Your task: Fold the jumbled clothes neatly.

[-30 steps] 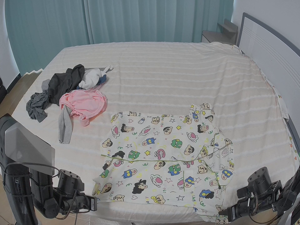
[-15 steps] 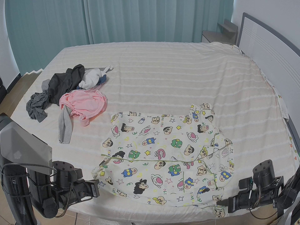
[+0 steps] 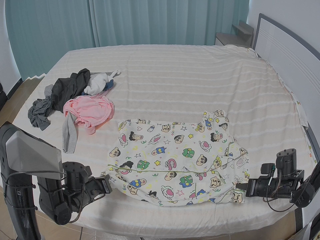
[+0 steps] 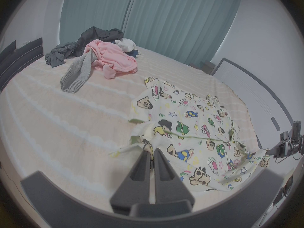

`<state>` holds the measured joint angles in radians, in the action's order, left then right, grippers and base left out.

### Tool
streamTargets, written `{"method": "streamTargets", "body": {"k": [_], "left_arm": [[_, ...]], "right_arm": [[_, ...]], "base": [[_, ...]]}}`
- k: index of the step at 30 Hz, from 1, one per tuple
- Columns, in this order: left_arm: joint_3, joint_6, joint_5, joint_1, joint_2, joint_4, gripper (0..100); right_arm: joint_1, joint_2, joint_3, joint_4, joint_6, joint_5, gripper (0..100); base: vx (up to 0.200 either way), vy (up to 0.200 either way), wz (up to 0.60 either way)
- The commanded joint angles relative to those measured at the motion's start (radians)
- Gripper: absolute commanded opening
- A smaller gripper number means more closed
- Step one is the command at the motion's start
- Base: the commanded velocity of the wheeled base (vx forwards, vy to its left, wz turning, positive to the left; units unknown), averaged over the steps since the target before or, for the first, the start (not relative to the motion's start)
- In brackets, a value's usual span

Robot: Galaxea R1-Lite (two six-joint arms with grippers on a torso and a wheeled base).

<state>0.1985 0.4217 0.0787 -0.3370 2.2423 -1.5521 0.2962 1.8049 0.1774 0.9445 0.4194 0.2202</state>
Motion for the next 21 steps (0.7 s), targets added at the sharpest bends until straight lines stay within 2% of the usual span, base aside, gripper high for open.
{"method": "streamTargets", "body": {"k": [1,12,21], "left_arm": [[0.071,0.002,0.004,0.003,0.043,-0.019,0],[0.242,0.003,0.047,0.015,0.129,-0.019,0],[0.314,0.003,0.052,0.016,0.157,-0.019,0]], "right_arm": [[-0.034,0.07,0.066,0.002,0.001,-0.002,0],[-0.103,0.198,0.221,0.004,0.001,-0.03,0],[-0.132,0.258,0.3,0.005,-0.001,-0.042,0]], "base": [[0.0,0.0,0.0],[0.0,0.0,0.0],[0.0,0.0,0.0]]}}
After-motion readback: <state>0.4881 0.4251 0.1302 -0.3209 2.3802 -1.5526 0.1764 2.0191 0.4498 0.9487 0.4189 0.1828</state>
